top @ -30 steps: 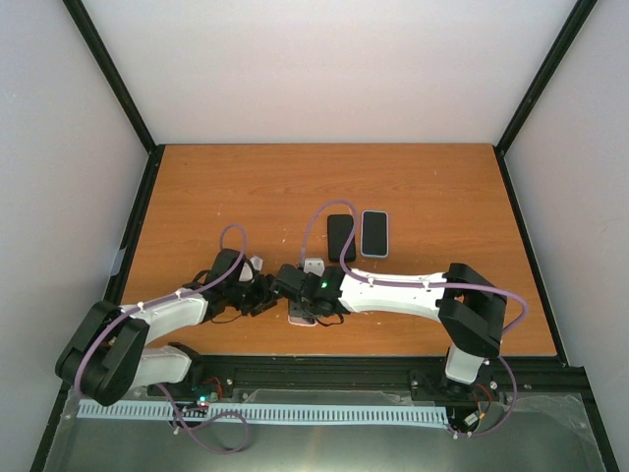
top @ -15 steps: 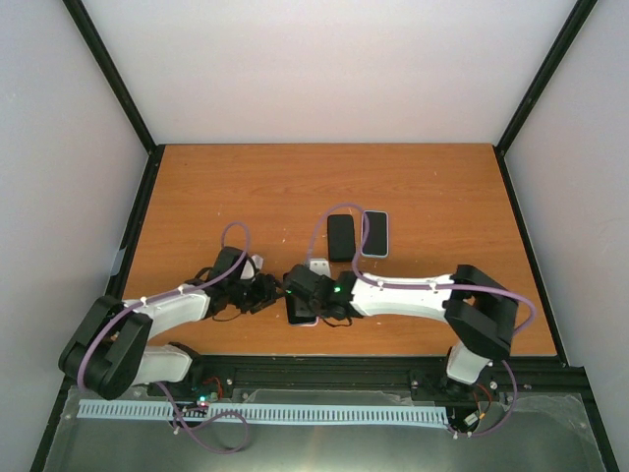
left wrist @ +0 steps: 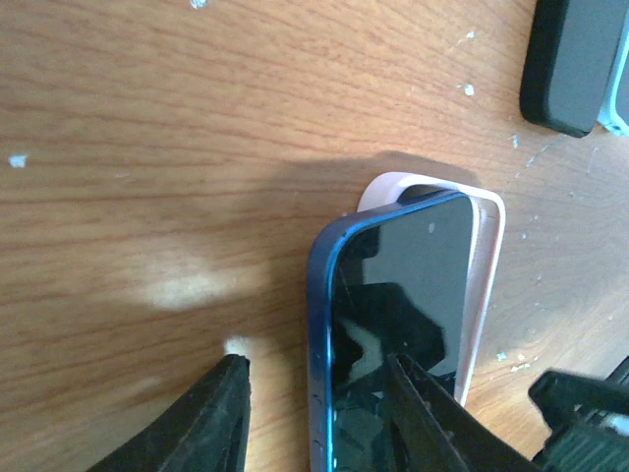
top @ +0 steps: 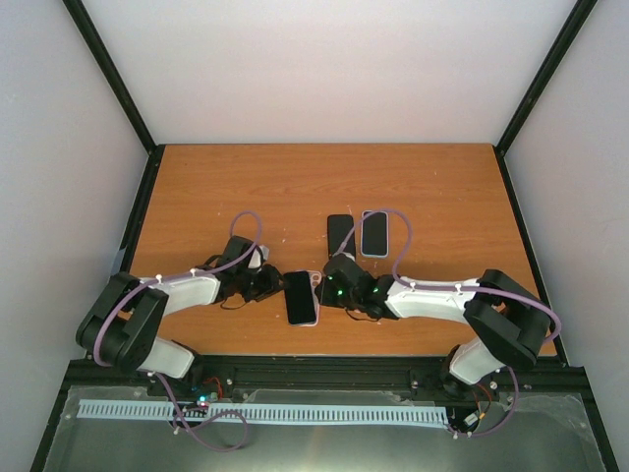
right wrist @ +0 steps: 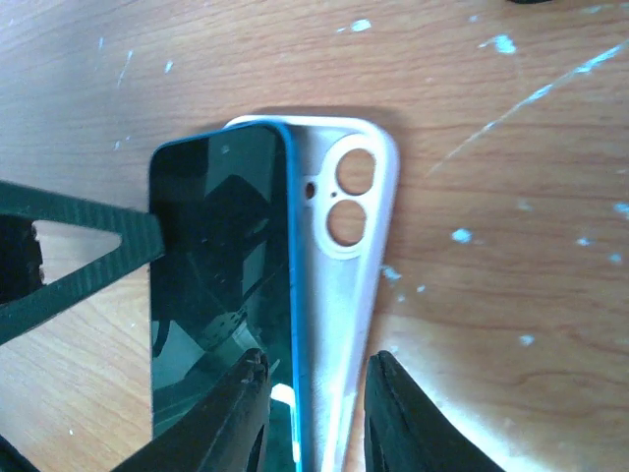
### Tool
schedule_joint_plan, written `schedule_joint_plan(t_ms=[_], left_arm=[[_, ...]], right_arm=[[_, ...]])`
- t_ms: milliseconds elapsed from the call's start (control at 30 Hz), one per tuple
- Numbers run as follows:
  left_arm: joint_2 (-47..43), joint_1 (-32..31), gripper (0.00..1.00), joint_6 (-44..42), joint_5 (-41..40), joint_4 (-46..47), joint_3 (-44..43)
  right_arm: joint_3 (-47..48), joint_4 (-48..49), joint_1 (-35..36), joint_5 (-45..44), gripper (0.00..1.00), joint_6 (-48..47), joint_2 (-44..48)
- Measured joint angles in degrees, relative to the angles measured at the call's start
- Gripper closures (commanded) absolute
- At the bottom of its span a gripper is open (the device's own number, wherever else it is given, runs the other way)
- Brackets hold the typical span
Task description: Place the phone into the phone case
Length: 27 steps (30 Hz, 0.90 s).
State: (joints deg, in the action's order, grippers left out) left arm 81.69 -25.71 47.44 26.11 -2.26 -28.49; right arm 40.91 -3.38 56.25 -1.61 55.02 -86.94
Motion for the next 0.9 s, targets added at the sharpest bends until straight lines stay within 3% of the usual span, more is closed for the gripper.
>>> schedule_joint_plan(t_ms=[433,900], left_arm=[[4.22,0.00,0.81,-1.16,3.48,3.63,-1.27],[6.10,-1.20,0.73,-1.84,4.44,4.39,-2.93]], right_arm=[[-2.40,10.58,-4.68,7.04,0.68,0.00,-4.07],[-2.27,14.01,-5.92,8.33,0.76,-1.46,-9.05]])
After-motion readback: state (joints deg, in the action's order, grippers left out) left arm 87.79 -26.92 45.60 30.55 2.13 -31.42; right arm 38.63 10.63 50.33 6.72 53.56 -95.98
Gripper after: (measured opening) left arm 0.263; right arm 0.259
